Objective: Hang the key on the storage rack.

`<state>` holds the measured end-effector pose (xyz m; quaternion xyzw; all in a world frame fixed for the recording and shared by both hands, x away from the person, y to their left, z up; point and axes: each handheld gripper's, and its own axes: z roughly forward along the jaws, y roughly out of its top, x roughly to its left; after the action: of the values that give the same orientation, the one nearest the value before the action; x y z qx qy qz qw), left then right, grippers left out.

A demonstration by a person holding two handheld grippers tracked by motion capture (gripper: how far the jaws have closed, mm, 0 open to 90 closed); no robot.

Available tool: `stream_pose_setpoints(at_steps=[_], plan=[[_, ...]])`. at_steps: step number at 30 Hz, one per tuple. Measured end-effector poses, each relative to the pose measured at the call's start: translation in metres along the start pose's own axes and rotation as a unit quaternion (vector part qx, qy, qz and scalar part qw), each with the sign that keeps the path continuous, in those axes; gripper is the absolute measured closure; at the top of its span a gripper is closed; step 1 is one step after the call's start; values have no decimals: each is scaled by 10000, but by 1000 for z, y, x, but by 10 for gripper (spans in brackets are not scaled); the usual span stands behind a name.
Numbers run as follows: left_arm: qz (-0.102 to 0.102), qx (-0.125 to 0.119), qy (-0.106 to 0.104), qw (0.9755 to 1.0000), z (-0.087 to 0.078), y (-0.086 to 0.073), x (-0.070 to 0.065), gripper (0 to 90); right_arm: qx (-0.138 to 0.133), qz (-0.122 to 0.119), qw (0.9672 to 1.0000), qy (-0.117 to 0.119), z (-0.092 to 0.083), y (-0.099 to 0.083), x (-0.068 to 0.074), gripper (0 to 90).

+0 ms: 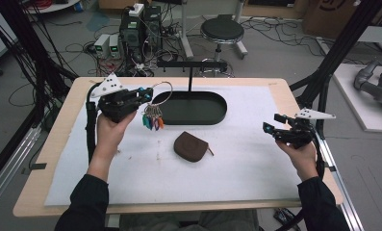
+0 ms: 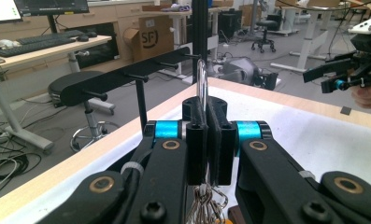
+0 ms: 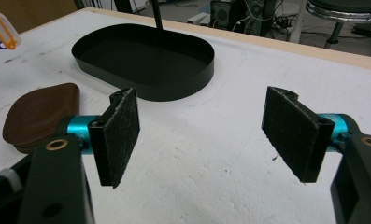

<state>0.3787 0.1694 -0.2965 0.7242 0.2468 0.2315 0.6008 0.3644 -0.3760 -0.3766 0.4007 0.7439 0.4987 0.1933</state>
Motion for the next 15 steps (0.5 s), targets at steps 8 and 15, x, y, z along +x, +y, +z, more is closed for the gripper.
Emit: stream_pose_setpoints(at_steps=[8,15], plan=[[-4,32,72,10000,12,6,5,865,-8,22,10000,0,1,0,0,282],[-43,211,116,9997,24,10,15,866,-28,3,10000,0,0,0,-1,282]])
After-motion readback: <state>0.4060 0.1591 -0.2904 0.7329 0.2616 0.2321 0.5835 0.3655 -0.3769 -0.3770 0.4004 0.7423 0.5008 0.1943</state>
